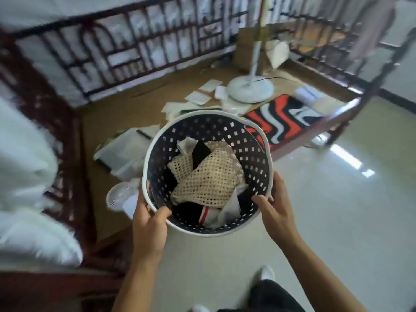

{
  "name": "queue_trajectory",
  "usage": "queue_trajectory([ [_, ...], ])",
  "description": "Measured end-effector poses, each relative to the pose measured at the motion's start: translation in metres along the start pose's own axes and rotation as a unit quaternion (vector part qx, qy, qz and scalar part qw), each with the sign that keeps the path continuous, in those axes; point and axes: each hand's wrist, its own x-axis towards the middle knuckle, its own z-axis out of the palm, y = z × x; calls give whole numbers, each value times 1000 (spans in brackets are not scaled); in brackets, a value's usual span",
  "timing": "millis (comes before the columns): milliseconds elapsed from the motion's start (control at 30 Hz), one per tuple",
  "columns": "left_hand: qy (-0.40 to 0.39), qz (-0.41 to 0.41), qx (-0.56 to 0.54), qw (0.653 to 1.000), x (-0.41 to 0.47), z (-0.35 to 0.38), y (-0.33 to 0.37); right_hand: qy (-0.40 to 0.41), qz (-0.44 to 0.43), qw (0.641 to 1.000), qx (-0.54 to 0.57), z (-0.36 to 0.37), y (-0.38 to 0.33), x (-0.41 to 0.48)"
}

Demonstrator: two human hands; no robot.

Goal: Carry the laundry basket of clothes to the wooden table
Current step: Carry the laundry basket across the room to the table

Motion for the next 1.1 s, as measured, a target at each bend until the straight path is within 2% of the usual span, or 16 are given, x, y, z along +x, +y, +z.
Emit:
queue_trajectory([
  [133,-109,41,16,993,-21,106,34,108,-17,994,27,-98,8,3],
  [400,-237,73,26,968,-78,336,74,254,-2,966,56,-307,28,19],
  [600,-280,54,6,958,-100,455,96,289,14,956,34,-414,24,58],
  [900,-351,25,-1,936,-78,653,123,331,36,943,10,-547,50,163],
  [1100,-439,49,23,897,-84,808,170,409,36,912,-8,-658,40,225],
])
